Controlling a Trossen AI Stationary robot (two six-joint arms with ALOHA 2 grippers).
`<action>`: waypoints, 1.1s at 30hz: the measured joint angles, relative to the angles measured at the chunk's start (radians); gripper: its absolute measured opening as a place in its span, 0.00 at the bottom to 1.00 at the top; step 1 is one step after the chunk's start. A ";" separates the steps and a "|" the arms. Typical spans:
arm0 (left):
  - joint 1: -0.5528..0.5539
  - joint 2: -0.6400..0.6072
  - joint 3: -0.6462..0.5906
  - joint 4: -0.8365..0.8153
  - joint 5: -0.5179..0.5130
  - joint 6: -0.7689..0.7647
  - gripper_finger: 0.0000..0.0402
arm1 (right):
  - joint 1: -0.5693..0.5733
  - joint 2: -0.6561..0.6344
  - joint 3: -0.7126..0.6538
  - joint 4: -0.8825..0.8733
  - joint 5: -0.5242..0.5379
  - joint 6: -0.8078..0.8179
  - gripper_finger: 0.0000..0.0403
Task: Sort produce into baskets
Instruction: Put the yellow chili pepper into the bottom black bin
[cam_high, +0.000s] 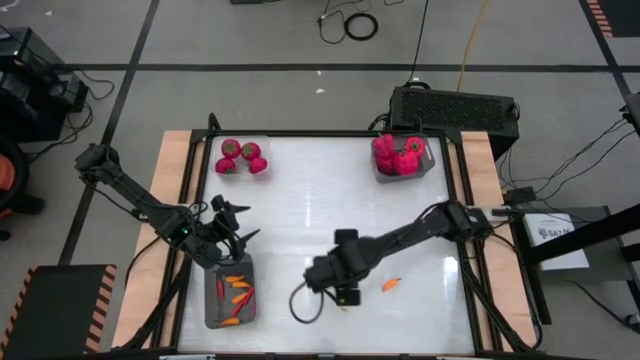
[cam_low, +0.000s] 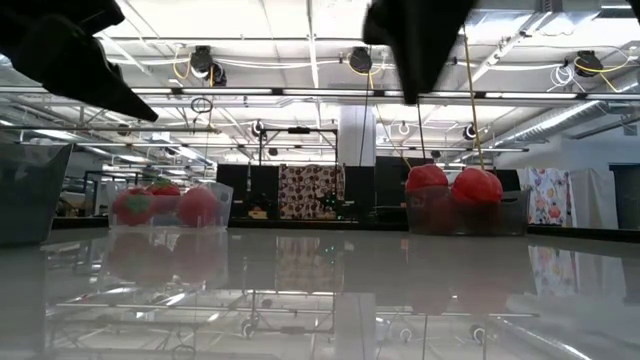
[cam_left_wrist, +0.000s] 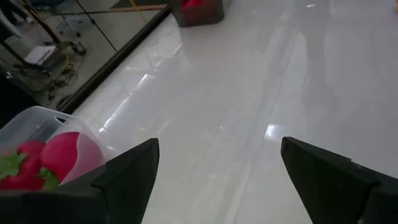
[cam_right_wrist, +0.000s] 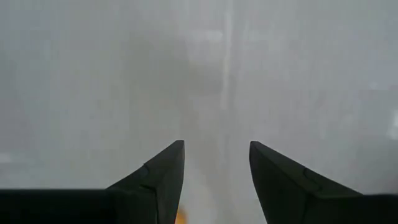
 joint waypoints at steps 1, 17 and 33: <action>0.000 0.000 0.000 0.000 0.009 -0.001 0.85 | 0.012 0.009 -0.001 -0.036 0.000 0.005 0.43; 0.000 0.007 0.000 -0.008 0.033 -0.026 0.85 | 0.162 0.031 -0.161 -0.108 -0.115 -0.090 0.43; 0.000 0.117 -0.001 0.022 0.156 -0.066 0.85 | 0.190 0.031 -0.383 -0.037 -0.229 -0.147 0.43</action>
